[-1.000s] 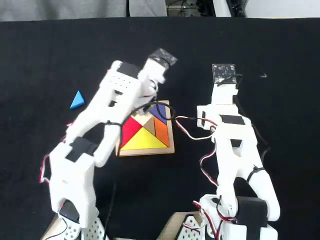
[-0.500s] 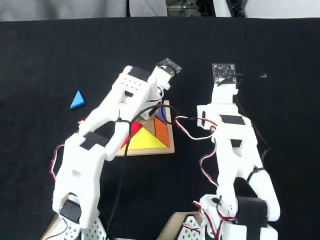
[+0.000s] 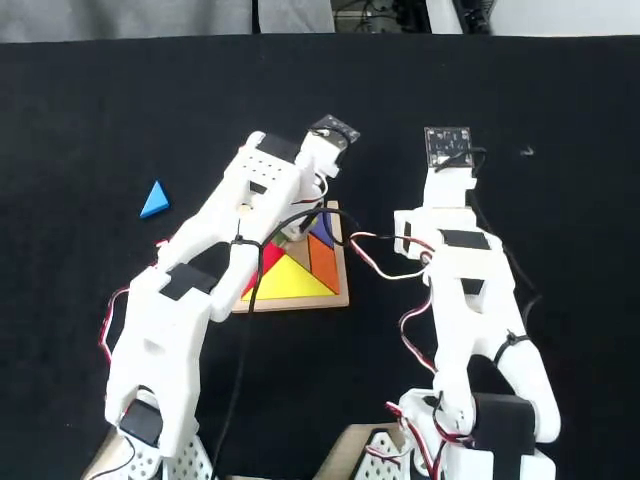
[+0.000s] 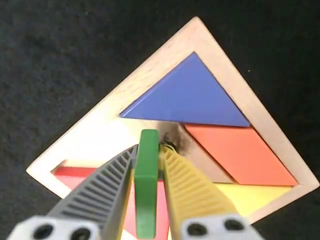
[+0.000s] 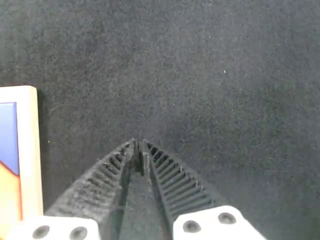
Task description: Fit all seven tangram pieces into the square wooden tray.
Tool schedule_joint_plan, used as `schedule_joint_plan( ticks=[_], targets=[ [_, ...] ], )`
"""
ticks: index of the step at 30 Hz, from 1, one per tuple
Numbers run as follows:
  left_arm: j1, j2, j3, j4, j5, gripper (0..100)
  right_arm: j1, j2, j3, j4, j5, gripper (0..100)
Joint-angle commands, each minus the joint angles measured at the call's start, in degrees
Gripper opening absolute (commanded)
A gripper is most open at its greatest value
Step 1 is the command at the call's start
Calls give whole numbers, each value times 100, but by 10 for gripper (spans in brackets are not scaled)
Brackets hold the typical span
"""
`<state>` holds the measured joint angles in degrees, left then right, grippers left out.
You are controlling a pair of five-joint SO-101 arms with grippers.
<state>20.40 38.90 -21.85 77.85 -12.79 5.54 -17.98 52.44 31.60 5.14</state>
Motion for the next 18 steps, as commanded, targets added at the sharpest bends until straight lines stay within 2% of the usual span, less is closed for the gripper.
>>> schedule_joint_plan(
  ticks=[1, 13, 15, 18],
  targets=[
    [127, -88, -330, 53, 70, 34, 88, -13, -110, -114, 44, 11],
    [224, -88, -338, 9, 62, 35, 79, -13, -110, -114, 44, 11],
    [207, -88, -338, 26, 44, 62, 79, -13, -110, -114, 44, 11],
    [215, -88, -330, 53, 62, 155, 79, -13, -110, -114, 44, 11]
  ],
)
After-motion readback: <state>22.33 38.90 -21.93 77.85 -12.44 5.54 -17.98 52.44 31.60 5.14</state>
